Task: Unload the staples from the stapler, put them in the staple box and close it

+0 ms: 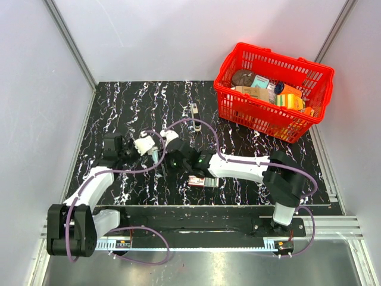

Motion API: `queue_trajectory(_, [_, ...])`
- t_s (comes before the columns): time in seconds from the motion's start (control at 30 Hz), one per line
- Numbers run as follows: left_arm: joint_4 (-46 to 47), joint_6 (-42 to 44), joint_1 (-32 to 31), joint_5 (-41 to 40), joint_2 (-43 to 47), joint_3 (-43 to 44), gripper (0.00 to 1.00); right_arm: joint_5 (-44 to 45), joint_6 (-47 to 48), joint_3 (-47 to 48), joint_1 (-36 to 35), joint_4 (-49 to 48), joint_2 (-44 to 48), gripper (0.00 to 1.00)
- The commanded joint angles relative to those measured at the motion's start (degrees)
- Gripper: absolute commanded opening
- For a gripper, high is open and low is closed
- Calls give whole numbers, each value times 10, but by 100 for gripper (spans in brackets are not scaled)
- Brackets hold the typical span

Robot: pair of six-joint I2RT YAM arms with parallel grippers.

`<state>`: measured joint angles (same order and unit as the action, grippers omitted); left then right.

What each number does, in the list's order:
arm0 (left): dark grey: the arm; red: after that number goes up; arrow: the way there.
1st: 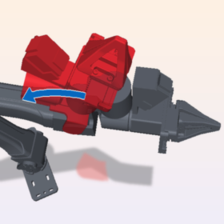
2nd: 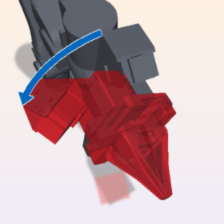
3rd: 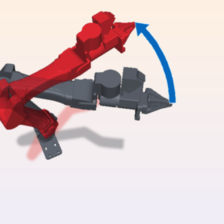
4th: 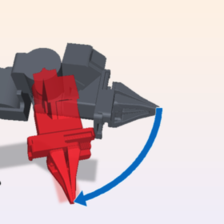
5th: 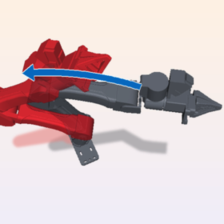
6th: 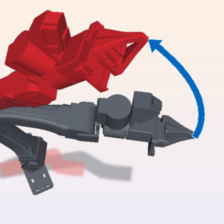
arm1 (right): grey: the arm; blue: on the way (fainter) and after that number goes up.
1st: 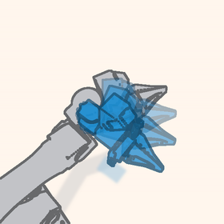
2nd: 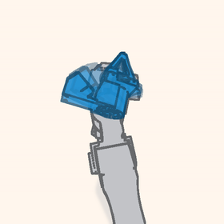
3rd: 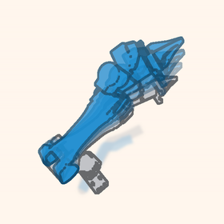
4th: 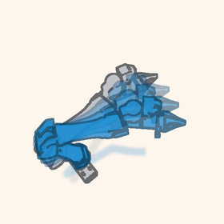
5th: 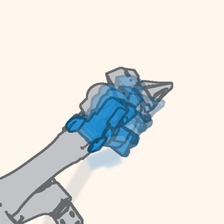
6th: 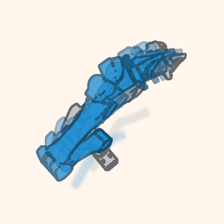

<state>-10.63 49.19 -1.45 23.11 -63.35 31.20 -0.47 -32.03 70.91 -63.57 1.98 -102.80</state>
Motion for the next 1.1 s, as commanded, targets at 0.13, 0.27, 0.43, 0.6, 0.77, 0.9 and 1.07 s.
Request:
queue_trajectory(0.13, [235, -10, -12, -100, 55, -32, 0, -22, 69, 19, -58, 101, -6, 0])
queue_trajectory(0.27, [188, -26, -13, -89, 54, -16, 0, -2, 63, 31, -60, 102, -11, 0])
queue_trajectory(0.43, [-1, -56, -13, 6, 50, 40, 7, 84, 47, 77, -60, 118, -8, 0])
queue_trajectory(0.6, [-112, -82, -13, 94, 67, 65, 15, 113, 35, 133, -38, 133, -17, 0])
queue_trajectory(0.77, [-120, -147, -3, 98, 80, 96, 16, 129, 64, 185, -30, 177, -49, 0])
queue_trajectory(0.9, [-133, -241, 34, 96, 46, 156, 23, 191, 99, 203, -27, 191, -83, 0])
queue_trajectory(1.07, [-168, -322, 128, 152, -19, 237, 36, 224, 115, 243, 5, 184, -147, 0])
